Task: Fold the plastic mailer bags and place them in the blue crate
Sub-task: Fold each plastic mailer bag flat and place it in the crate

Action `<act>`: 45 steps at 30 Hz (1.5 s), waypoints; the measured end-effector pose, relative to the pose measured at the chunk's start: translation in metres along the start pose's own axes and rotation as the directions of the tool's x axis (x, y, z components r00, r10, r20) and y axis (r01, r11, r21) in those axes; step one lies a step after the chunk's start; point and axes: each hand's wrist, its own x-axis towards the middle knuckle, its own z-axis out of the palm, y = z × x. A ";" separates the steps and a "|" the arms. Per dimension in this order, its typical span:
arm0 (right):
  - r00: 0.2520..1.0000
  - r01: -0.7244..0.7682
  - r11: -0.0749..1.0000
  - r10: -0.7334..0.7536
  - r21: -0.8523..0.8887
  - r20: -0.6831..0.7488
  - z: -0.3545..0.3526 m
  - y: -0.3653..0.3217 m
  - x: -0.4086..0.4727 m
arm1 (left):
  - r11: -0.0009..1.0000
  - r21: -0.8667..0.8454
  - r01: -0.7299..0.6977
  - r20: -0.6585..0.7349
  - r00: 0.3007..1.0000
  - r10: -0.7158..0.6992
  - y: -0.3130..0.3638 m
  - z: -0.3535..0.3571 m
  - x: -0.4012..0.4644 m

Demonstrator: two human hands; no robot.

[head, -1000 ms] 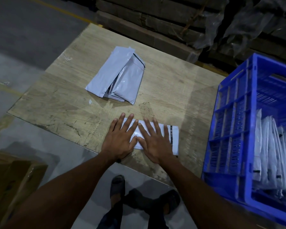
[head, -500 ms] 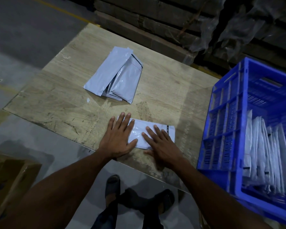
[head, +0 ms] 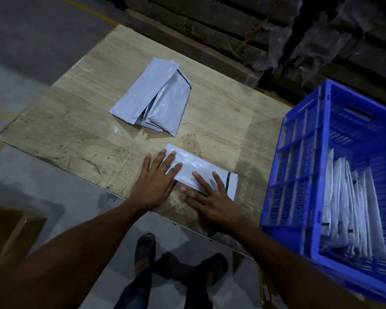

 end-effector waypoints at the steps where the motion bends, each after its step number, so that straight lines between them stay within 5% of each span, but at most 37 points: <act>1: 1.000 0.015 1.000 -0.015 -0.012 0.018 0.001 0.000 0.000 | 1.000 -0.018 -0.004 -0.007 1.000 0.004 0.000 -0.001 0.000; 6: 0.963 -0.252 0.968 0.249 0.017 0.102 -0.026 0.021 0.015 | 0.984 -0.161 0.080 -0.144 0.984 -0.104 0.004 -0.005 0.001; 12: 0.976 -0.211 0.977 0.210 0.013 0.050 -0.061 0.047 0.015 | 0.962 -0.246 0.119 -0.176 0.970 -0.165 0.007 -0.011 0.000; 17: 0.982 -0.169 0.963 0.182 0.210 -0.041 -0.079 0.017 0.018 | 0.953 -0.262 0.152 -0.097 0.978 -0.183 0.008 -0.011 -0.001; 20: 0.981 -0.177 0.960 0.190 0.216 -0.037 -0.073 0.024 0.015 | 0.961 -0.204 0.186 -0.049 0.979 -0.199 0.009 -0.010 -0.002; 27: 0.958 -0.223 0.969 0.237 -0.101 0.158 -0.043 0.078 0.018 | 0.975 -0.110 0.191 0.023 0.982 -0.189 0.008 -0.008 0.000; 32: 0.827 -0.531 0.846 0.503 0.054 0.249 -0.017 0.068 0.036 | 0.980 -0.098 0.173 0.011 0.985 -0.173 0.008 -0.010 0.001; 39: 0.948 -0.269 0.934 0.214 0.233 0.236 0.004 0.028 0.028 | 0.997 -0.040 0.068 -0.019 0.997 -0.069 0.006 -0.010 0.000; 45: 0.849 -0.527 0.820 0.494 0.225 0.190 0.022 -0.015 0.050 | 0.998 0.058 -0.004 0.051 0.999 0.001 0.004 -0.004 0.001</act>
